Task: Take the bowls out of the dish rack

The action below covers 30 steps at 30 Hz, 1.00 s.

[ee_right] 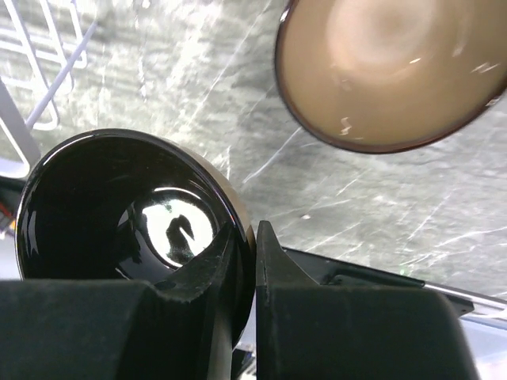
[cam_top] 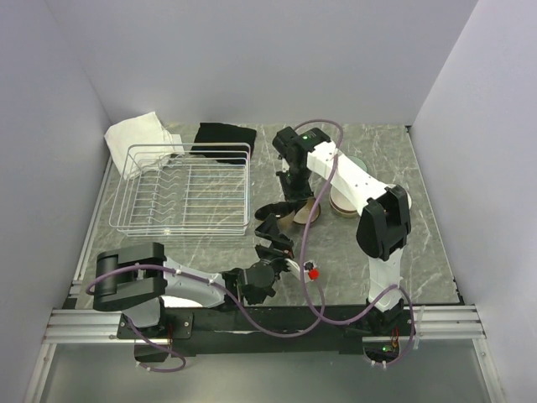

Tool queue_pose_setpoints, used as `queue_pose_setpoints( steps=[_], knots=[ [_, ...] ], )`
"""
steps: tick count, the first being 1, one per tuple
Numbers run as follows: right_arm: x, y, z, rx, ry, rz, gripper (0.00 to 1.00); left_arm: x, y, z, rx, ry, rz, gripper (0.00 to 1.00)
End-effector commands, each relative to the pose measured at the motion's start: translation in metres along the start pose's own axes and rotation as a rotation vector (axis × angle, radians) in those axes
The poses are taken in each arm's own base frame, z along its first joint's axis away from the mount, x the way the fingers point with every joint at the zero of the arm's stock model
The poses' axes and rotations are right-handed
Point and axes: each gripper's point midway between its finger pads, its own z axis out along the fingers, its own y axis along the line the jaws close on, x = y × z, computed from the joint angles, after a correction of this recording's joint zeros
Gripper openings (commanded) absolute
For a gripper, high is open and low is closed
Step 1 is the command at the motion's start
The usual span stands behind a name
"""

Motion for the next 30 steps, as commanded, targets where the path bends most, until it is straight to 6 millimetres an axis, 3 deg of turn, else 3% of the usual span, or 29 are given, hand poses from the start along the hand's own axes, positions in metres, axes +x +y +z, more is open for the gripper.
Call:
queue_pose_setpoints(
  steps=[1,10,13,14,18,21,22,24,25,27,28,30],
  knots=[
    [-0.017,-0.008,-0.036,0.002,-0.125,0.026,0.00,-0.002,0.029,-0.001,-0.098,0.025,-0.143,0.99],
    [-0.055,-0.035,-0.069,-0.037,-0.332,0.153,0.00,-0.008,0.029,0.003,-0.057,0.063,-0.465,0.99],
    [-0.064,-0.057,-0.074,-0.039,-0.392,0.221,0.00,-0.017,0.038,0.008,-0.021,0.065,-0.612,0.99],
    [-0.074,-0.066,-0.079,-0.044,-0.443,0.246,0.00,-0.017,0.030,0.008,0.032,0.072,-0.611,0.99],
    [-0.083,-0.089,-0.098,-0.040,-0.581,0.291,0.00,-0.022,0.032,0.011,0.102,0.072,-0.757,1.00],
    [-0.082,-0.092,-0.097,-0.043,-0.630,0.266,0.00,-0.018,0.033,0.011,0.151,0.090,-0.886,0.99],
    [-0.076,-0.096,-0.085,-0.029,-0.608,0.271,0.00,-0.012,0.037,0.013,0.145,0.108,-0.973,0.99],
    [-0.078,-0.095,-0.083,-0.048,-0.649,0.258,0.00,-0.009,0.050,0.011,0.163,0.094,-1.098,0.99],
    [-0.069,-0.098,-0.065,-0.045,-0.622,0.267,0.00,-0.004,0.050,0.013,0.195,0.105,-1.185,0.99],
    [-0.072,-0.099,-0.067,-0.058,-0.694,0.279,0.00,0.003,0.066,0.010,0.196,0.087,-1.287,1.00],
    [-0.063,-0.104,-0.052,-0.048,-0.677,0.289,0.00,0.012,0.069,0.011,0.203,0.103,-1.349,0.99],
    [-0.069,-0.100,-0.059,-0.093,-0.771,0.283,0.00,0.021,0.084,0.008,0.180,0.100,-1.407,0.99]
  ],
)
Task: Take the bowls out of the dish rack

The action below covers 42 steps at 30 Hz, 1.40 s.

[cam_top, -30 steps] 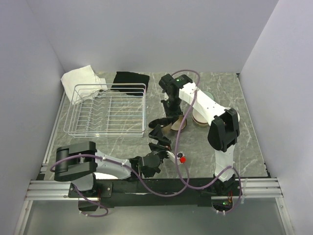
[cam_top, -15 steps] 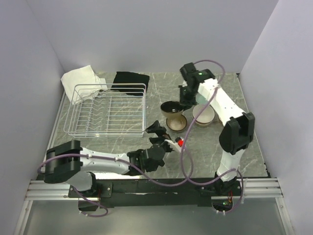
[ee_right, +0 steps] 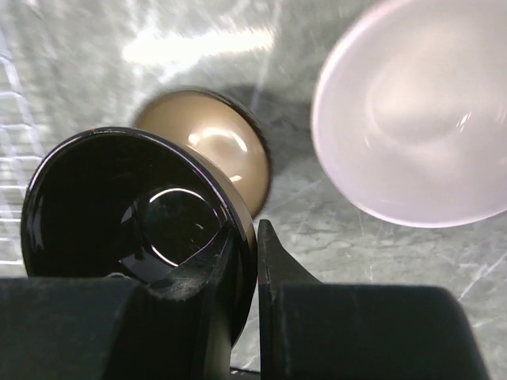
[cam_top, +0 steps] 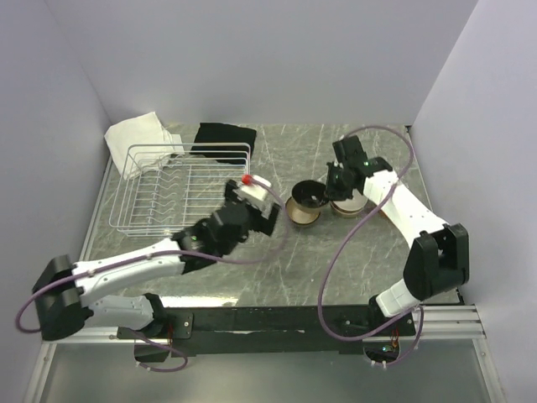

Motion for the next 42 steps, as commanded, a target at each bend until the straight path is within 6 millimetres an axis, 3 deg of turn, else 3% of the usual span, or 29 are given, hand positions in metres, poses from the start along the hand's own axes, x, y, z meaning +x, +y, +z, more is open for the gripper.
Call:
queue_pose_setpoints(
  steps=[1,2,3,5,6,15,20,25,33,42],
  knots=[
    [-0.021,0.016,-0.005,-0.126,-0.223,0.021,0.00,-0.023,0.015,-0.014,0.072,-0.005,-0.314,0.99],
    [-0.031,0.021,-0.009,-0.152,-0.290,0.020,0.00,-0.027,0.021,-0.014,0.069,-0.008,-0.338,0.99],
    [-0.029,0.018,-0.005,-0.146,-0.305,0.017,0.00,-0.032,0.039,-0.012,0.036,-0.022,-0.373,0.99],
    [-0.027,0.016,0.003,-0.142,-0.326,0.019,0.00,-0.028,0.048,-0.012,0.033,0.023,-0.431,0.99],
    [-0.027,0.017,0.005,-0.149,-0.333,0.020,0.00,-0.027,0.063,-0.008,0.000,0.030,-0.470,0.99],
    [-0.030,0.029,0.016,-0.182,-0.423,-0.017,0.00,-0.014,0.102,-0.003,-0.066,0.094,-0.622,1.00],
    [-0.025,0.027,0.025,-0.175,-0.409,-0.038,0.00,-0.007,0.113,-0.007,-0.079,0.096,-0.671,0.99],
    [-0.008,0.026,0.032,-0.172,-0.377,-0.055,0.00,-0.003,0.125,-0.011,-0.134,0.106,-0.652,0.99],
    [0.009,0.023,0.049,-0.153,-0.343,-0.076,0.00,-0.008,0.131,-0.016,-0.150,0.092,-0.631,0.99],
    [0.019,0.013,0.067,-0.117,-0.329,-0.061,0.09,-0.019,0.143,-0.030,-0.191,0.069,-0.586,0.99]
  ],
)
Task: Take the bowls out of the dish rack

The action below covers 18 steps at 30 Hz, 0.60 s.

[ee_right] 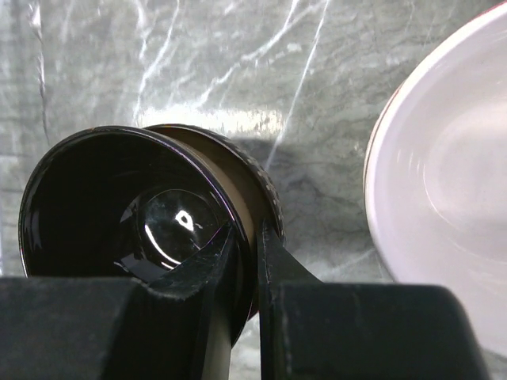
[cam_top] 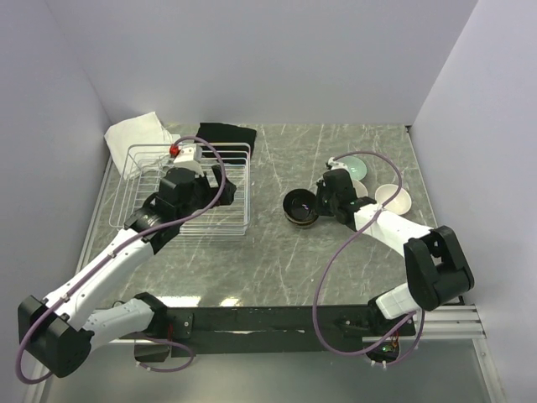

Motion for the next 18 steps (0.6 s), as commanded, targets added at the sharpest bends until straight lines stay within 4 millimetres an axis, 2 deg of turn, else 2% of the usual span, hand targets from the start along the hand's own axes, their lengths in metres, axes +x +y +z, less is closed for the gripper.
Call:
queue_pose_setpoints(
  steps=[1,2,13,18],
  knots=[
    [-0.020,0.004,0.000,-0.008,-0.103,0.031,0.10,-0.028,-0.002,-0.014,-0.007,-0.076,0.023,0.99],
    [-0.020,0.003,-0.001,-0.004,-0.107,0.029,0.11,-0.028,-0.001,-0.015,-0.011,-0.078,0.024,0.99],
    [-0.042,0.001,-0.016,0.028,-0.163,0.013,0.48,-0.037,0.005,-0.020,-0.044,-0.104,0.050,0.99],
    [-0.047,0.003,-0.023,0.024,-0.171,0.013,0.54,-0.041,0.007,-0.019,-0.062,-0.113,0.063,0.99]
  ],
)
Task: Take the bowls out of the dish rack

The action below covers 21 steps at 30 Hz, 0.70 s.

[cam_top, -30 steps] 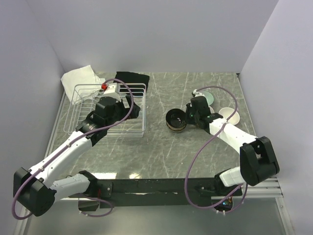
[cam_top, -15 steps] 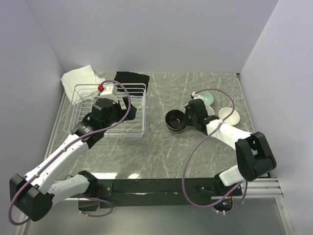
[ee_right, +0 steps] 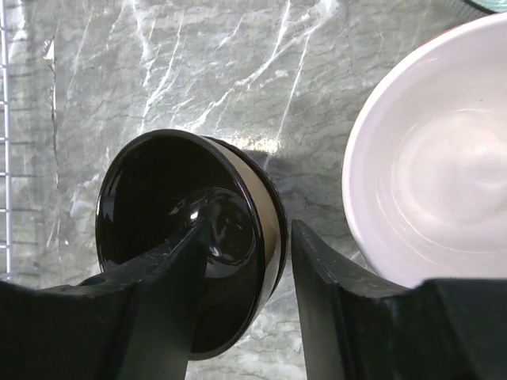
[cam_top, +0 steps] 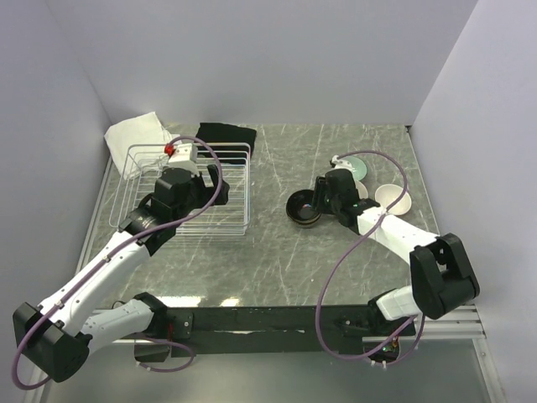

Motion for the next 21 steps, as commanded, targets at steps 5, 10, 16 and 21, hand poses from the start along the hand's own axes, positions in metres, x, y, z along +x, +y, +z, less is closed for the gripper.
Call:
queue_pose_setpoints(
  steps=[5,10,16,21],
  knots=[
    [-0.038,0.004,-0.024,0.014,-0.102,0.009,0.54,-0.035,-0.003,-0.006,-0.014,-0.093,0.022,1.00],
    [-0.032,0.000,-0.031,0.016,-0.093,0.018,0.36,-0.039,0.000,-0.008,-0.030,-0.105,0.033,0.99],
    [-0.019,-0.004,-0.023,0.029,-0.060,0.026,0.20,-0.038,0.001,-0.006,-0.034,-0.100,0.043,0.99],
    [-0.012,-0.006,-0.014,0.041,-0.038,0.026,0.12,-0.041,0.000,-0.007,-0.037,-0.103,0.048,0.99]
  ],
)
